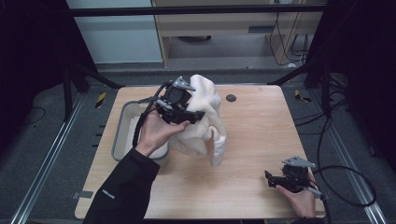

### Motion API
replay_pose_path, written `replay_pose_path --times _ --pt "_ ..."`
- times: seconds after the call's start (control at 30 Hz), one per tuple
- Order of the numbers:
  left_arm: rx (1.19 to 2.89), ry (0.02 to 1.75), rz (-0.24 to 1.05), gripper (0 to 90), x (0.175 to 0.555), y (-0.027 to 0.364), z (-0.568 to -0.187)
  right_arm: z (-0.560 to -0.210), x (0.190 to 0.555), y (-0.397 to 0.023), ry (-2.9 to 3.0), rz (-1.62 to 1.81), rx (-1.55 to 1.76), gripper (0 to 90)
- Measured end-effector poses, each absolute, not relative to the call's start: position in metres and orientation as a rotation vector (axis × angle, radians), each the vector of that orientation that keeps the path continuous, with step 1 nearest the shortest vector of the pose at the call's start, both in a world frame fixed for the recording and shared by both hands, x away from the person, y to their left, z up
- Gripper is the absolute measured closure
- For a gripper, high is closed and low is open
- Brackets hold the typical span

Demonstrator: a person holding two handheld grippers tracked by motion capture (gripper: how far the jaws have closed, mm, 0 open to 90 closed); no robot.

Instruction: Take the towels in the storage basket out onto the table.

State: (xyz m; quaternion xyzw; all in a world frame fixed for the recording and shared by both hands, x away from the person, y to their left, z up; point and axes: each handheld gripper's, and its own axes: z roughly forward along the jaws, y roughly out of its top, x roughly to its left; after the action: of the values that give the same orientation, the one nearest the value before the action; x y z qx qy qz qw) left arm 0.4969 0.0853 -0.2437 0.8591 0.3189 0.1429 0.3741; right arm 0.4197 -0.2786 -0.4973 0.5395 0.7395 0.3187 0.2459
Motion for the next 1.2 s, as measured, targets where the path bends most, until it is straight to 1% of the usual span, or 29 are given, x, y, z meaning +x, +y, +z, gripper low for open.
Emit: replay_pose_path --times 0.27,0.7,1.2 --pt "2.226 0.788 0.335 59.9 0.499 0.066 -0.257 -0.497 0.42 -0.279 2.013 0.871 1.473 6.0" --pt "2.255 0.743 0.3 59.8 0.503 0.045 -0.277 -0.497 0.42 -0.279 2.012 0.87 1.47 6.0" --pt "2.294 0.752 0.242 59.3 0.517 0.031 -0.319 -0.497 0.42 -0.279 2.013 0.869 1.472 6.0"
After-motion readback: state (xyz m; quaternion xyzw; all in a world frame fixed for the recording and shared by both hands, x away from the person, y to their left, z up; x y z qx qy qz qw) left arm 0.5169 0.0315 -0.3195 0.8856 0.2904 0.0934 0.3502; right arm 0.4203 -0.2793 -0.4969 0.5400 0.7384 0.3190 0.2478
